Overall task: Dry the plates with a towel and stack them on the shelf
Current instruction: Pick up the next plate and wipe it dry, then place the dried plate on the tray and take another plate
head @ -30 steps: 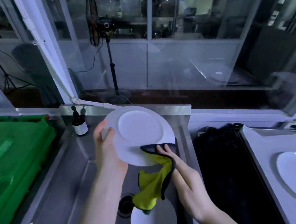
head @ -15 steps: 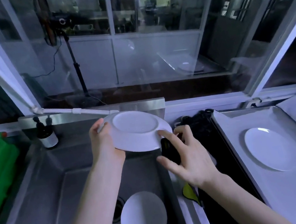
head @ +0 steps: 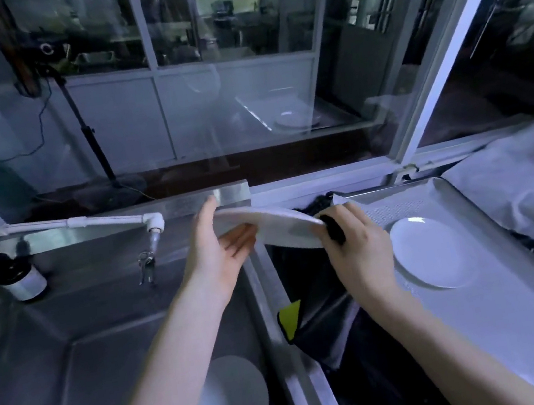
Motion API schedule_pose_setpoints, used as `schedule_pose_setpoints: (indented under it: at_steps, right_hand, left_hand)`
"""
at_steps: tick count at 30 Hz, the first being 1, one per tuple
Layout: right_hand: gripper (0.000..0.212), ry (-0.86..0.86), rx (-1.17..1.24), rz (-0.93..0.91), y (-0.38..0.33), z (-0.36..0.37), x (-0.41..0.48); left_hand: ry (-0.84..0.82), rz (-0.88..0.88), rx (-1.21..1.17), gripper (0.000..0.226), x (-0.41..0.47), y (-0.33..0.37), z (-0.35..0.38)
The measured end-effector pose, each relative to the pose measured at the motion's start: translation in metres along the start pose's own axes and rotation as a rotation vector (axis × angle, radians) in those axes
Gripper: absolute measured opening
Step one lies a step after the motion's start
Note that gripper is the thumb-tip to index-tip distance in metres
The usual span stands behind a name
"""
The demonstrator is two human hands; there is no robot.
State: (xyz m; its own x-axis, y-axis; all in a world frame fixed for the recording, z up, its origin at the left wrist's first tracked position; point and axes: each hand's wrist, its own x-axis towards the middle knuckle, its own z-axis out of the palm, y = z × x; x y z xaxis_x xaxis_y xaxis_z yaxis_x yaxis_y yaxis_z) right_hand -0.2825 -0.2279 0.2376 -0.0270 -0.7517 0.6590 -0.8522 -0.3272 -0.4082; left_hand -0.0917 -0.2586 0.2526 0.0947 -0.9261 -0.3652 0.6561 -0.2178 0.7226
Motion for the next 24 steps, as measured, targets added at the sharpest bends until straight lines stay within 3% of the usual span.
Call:
schedule_pose_setpoints:
  at_steps: [2, 5, 6, 9, 14, 18, 24]
  right_hand:
    - [0.015, 0.013, 0.103, 0.143, 0.021, -0.016, 0.005]
    - [0.021, -0.061, 0.308, 0.409, 0.062, -0.045, 0.01]
    - [0.018, -0.095, 0.384, 0.479, 0.076, -0.055, 0.012]
    - [0.008, -0.138, 0.521, 0.646, 0.116, -0.082, 0.016]
    - [0.01, -0.09, 0.52, 0.794, 0.189, -0.12, 0.016]
    - [0.023, -0.03, 0.384, 0.815, 0.248, -0.135, 0.005]
    - [0.038, -0.195, 0.179, 0.808, 0.328, -0.127, -0.022]
  left_hand:
    - [-0.025, 0.106, 0.337, 0.027, 0.005, -0.016, 0.005]
    - [-0.009, 0.326, 0.763, 0.001, 0.012, -0.048, 0.01]
    - [-0.023, 0.338, 0.831, 0.008, 0.014, -0.06, 0.014]
    - [-0.103, 0.254, 0.787, 0.015, 0.019, -0.092, 0.039]
    - [-0.174, 0.163, 0.691, 0.017, 0.032, -0.143, 0.102]
    - [-0.185, 0.07, 0.693, 0.017, 0.047, -0.191, 0.144]
    - [-0.114, -0.044, 0.756, 0.02, 0.082, -0.259, 0.174]
